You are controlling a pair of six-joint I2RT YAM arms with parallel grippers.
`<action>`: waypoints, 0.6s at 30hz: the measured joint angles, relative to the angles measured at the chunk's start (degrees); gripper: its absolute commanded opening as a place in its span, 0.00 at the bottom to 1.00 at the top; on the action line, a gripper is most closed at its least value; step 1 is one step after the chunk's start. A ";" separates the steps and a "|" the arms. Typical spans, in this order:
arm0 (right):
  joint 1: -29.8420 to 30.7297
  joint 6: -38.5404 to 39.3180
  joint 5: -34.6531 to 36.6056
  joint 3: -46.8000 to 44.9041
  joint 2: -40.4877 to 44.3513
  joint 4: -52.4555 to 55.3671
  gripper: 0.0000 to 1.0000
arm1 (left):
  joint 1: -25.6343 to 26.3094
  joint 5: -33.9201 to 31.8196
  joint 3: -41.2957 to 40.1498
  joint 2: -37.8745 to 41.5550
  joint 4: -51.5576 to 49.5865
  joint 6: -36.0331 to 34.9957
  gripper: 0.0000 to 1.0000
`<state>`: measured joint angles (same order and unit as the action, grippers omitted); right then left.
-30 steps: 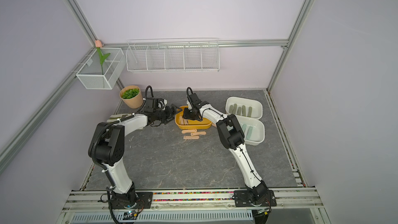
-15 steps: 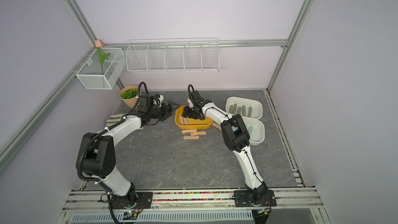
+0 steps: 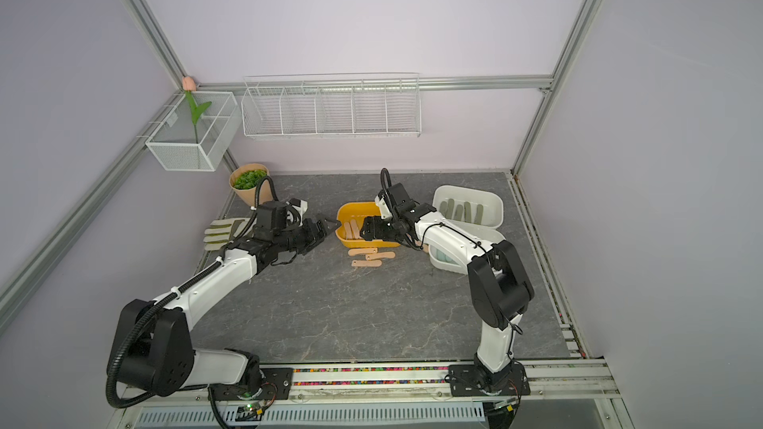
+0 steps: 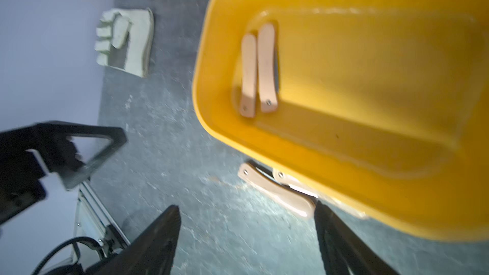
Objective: Place the fruit knives into the storage box by color
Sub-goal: Move the storage box to the center of the board, then pick up the fruit knife from the center of the board.
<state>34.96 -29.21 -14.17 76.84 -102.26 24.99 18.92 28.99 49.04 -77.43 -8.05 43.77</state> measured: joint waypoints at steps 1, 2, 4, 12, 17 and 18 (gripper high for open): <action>0.15 0.13 0.22 -2.47 1.16 -0.26 0.86 | 0.20 -0.42 -0.90 0.98 -0.04 0.22 0.99; 0.42 0.13 0.48 -4.42 2.05 -0.33 0.86 | 0.24 -0.72 -1.64 1.79 -0.07 0.50 0.99; 1.16 0.13 0.90 -8.26 3.50 -0.50 0.87 | 0.33 -1.31 -3.04 3.15 -0.26 0.85 0.99; 2.75 0.09 1.75 -13.66 2.84 -2.62 0.87 | 0.33 -2.19 -4.26 4.22 -0.90 1.49 0.99; 2.75 0.11 2.47 -13.33 -0.63 -4.55 0.87 | 0.33 -2.21 -4.26 4.48 -0.90 1.62 0.99; 2.75 0.11 2.58 -13.05 -1.51 -4.55 0.87 | 0.33 -2.21 -4.26 4.48 -0.87 1.62 0.99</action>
<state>37.71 -29.10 -11.60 63.79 -103.77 20.45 19.25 26.79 44.77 -72.95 -8.93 45.39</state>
